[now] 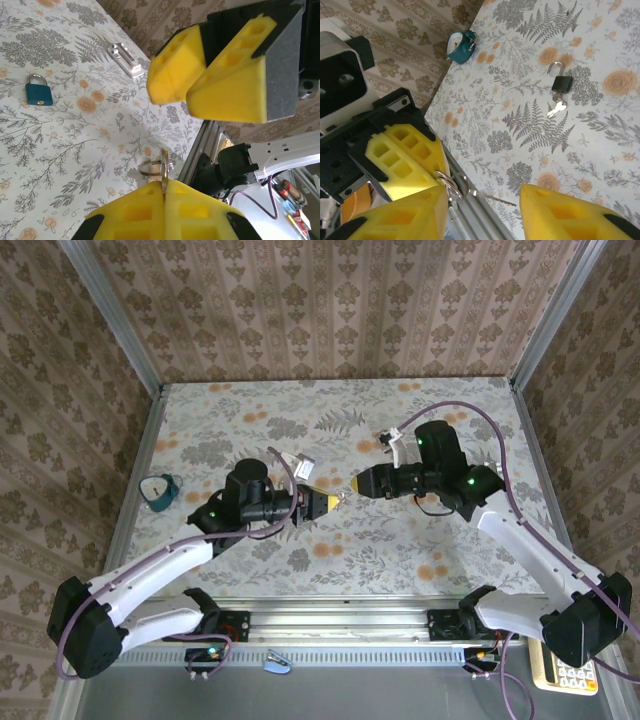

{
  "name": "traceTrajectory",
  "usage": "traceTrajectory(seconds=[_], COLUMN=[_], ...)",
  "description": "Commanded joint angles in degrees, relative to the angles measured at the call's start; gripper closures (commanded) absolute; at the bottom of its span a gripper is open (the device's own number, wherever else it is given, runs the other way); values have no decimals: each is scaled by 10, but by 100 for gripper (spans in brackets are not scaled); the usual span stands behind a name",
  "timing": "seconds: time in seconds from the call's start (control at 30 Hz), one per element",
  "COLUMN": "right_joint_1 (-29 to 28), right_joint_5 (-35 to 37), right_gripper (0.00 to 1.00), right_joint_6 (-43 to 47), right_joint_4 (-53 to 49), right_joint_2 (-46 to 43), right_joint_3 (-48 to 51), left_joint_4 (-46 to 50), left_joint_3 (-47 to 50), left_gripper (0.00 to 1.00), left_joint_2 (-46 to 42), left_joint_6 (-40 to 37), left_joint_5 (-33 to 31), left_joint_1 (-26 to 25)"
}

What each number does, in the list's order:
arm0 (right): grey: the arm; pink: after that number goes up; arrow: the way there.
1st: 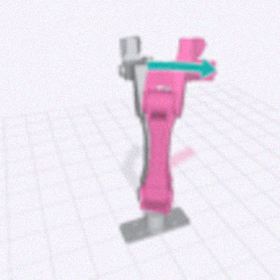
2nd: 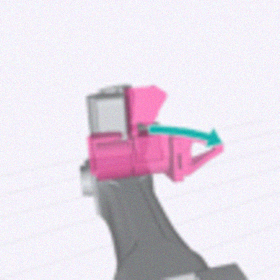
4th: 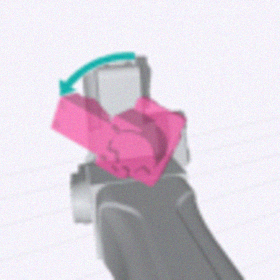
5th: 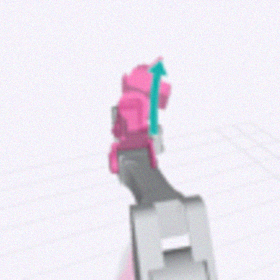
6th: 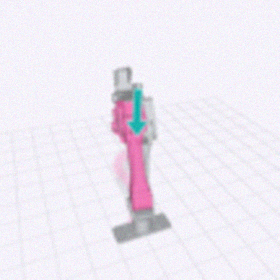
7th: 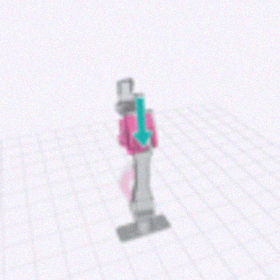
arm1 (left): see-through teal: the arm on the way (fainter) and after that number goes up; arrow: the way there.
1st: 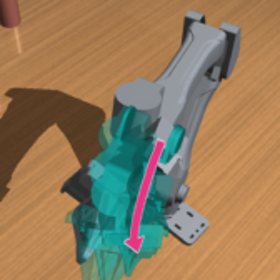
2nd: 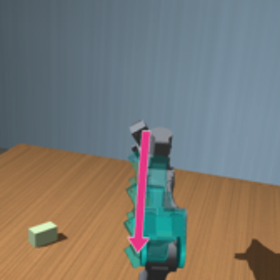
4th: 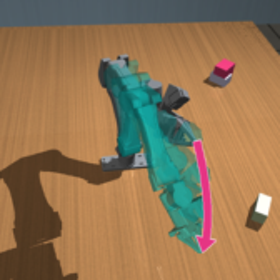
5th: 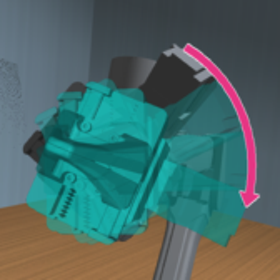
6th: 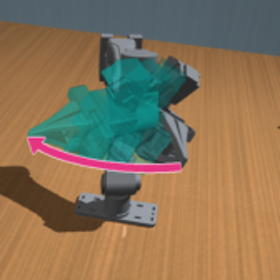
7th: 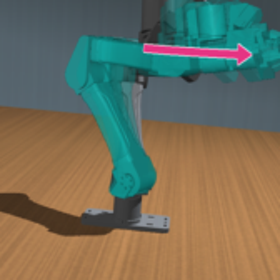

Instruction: Unlock with the key

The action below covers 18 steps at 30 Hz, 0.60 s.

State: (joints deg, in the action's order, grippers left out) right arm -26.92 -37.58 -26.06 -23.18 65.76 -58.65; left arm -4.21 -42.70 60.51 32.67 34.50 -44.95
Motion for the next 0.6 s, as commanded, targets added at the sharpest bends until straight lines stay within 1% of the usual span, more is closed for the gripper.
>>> traceTrajectory(seconds=[0.0,0.1,0.17,0.2,0.27,0.4,0.57], right_joint_1=[1,1,1,0,-1,-2,-3], right_joint_5=[-39,-66,-86,-96,-109,-114,-132], right_gripper=[52,52,56,57,57,53,55], right_joint_6=[-22,-48,-68,-77,-92,-114,-141], right_joint_4=[76,138,178,201,233,283,334], right_joint_2=[-19,-23,-24,-23,-27,-40,-44], right_joint_3=[36,75,97,107,122,147,162], left_joint_4=[49,38,34,31,20,5,-11], left_joint_3=[-28,-32,-36,-36,-37,-33,-27], left_gripper=[100,100,100,100,100,100,100], left_joint_2=[6,10,13,15,18,21,23], left_joint_6=[-33,-31,-28,-27,-22,-14,-5], left_joint_5=[11,20,20,38,47,54,56], left_joint_1=[3,2,3,3,3,3,4])
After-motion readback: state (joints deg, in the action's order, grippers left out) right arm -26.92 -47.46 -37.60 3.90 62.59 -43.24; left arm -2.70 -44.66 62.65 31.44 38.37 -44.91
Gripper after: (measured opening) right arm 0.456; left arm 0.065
